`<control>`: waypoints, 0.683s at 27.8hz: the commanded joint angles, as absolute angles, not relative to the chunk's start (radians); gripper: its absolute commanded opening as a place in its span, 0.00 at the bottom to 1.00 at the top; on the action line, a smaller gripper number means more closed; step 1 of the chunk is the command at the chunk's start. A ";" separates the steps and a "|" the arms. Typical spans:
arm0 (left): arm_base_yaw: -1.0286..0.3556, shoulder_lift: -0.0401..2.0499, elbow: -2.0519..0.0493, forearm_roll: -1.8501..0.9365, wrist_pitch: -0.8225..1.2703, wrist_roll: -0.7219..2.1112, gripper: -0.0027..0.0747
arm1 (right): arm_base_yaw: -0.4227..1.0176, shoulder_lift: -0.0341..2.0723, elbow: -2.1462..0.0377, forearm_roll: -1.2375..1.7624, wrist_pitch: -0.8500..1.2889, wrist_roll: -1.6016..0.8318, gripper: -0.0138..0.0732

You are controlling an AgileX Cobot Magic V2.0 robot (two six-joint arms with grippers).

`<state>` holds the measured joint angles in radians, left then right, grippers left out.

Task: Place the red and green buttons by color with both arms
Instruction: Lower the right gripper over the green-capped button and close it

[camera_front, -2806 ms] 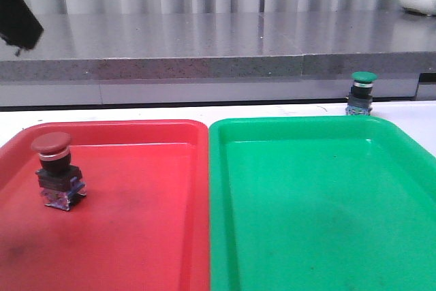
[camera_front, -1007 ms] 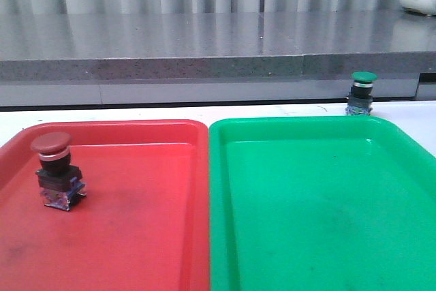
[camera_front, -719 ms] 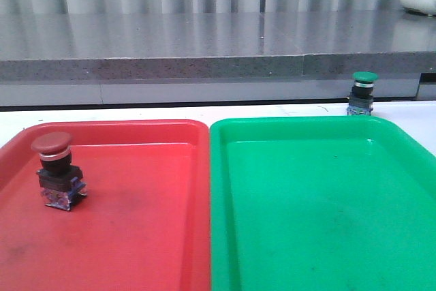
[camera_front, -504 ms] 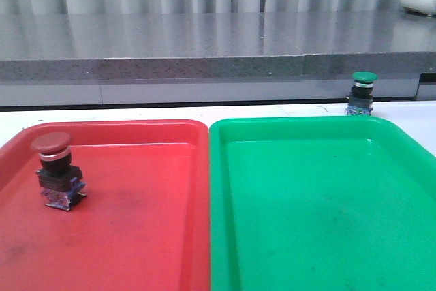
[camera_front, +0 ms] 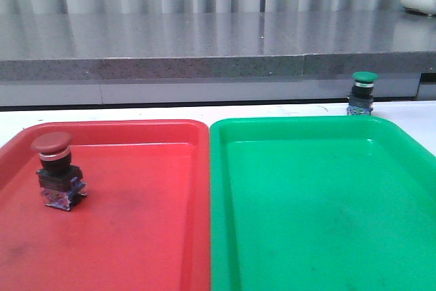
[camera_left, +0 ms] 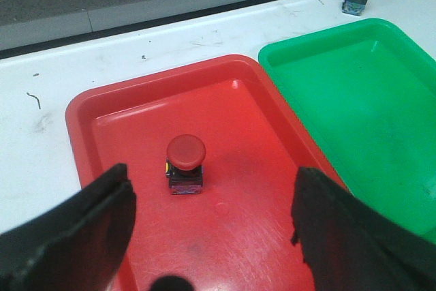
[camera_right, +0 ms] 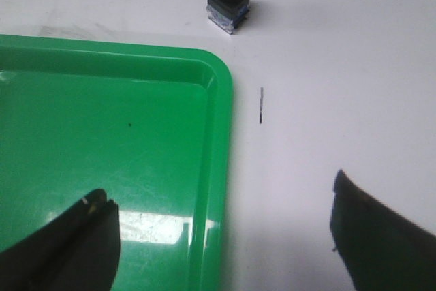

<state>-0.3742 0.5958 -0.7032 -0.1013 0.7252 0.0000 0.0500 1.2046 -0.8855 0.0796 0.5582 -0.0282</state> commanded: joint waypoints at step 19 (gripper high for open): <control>-0.380 0.598 -0.729 -0.114 0.656 -0.008 0.65 | 0.002 1.819 -1.437 0.290 0.456 -0.231 0.90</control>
